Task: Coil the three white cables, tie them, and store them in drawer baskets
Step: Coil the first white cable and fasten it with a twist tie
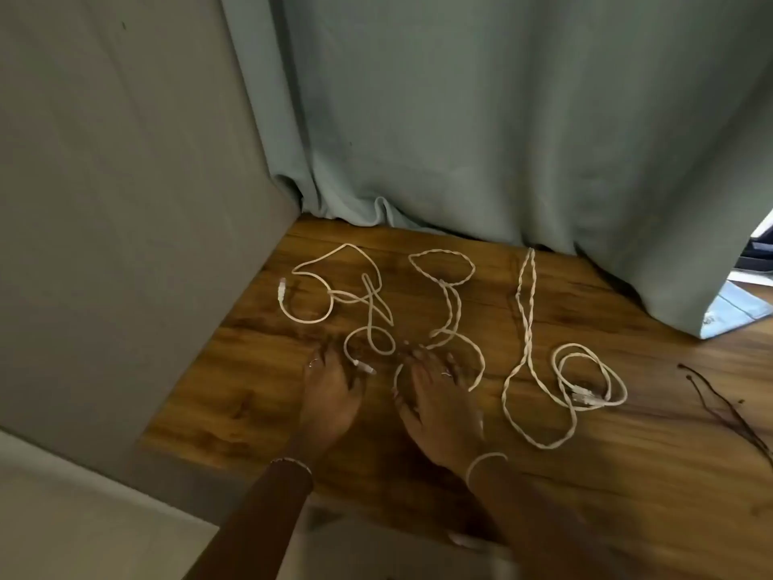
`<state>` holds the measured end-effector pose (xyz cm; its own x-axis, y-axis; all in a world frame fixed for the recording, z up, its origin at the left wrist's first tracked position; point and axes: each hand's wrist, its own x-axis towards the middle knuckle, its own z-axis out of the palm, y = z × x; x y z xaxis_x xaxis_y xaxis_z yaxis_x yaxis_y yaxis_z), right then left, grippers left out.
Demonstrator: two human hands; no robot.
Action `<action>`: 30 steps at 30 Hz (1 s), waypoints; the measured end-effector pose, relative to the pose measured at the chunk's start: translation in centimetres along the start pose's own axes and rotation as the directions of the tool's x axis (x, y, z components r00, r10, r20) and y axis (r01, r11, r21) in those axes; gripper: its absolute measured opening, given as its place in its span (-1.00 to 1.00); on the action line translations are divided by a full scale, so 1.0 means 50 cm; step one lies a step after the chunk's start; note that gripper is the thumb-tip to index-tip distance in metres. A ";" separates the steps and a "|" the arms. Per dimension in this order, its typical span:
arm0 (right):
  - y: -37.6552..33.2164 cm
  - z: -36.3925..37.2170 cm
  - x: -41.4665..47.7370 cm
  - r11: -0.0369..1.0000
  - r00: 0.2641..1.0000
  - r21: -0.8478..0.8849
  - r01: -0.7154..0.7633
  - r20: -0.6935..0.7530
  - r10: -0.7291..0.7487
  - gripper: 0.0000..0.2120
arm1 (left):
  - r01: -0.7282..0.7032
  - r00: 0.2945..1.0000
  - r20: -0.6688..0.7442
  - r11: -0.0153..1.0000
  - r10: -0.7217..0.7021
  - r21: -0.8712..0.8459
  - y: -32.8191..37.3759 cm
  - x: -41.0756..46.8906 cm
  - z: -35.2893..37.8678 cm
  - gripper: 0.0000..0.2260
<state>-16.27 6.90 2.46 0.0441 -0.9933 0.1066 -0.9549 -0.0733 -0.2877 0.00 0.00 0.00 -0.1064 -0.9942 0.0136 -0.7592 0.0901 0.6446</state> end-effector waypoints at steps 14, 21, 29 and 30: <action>0.010 -0.022 -0.017 0.985 0.983 0.010 0.171 0.065 -0.171 -0.50 | -0.053 0.998 0.039 0.955 0.043 0.290 0.027 0.022 0.031 -0.66; 0.005 -0.007 0.007 0.976 0.976 -0.009 0.218 0.027 -0.218 -0.53 | 0.039 0.998 -0.057 0.986 -0.031 0.162 0.032 0.002 0.019 -0.68; -0.025 -0.020 0.042 0.970 0.970 -0.024 0.240 0.034 -0.240 -0.48 | 0.389 0.921 0.186 0.817 -0.342 -0.425 0.003 0.039 -0.016 -0.94; -0.027 -0.023 0.050 0.970 0.970 -0.033 0.242 0.026 -0.241 -0.47 | 0.442 0.897 0.240 0.732 -0.372 -0.518 0.004 0.041 -0.023 -0.90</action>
<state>-15.21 4.63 4.20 0.2806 -0.9483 0.1483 -0.9249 -0.3085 -0.2222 0.38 -2.08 1.02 0.0335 -0.9111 -0.4109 -0.2704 -0.4041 0.8738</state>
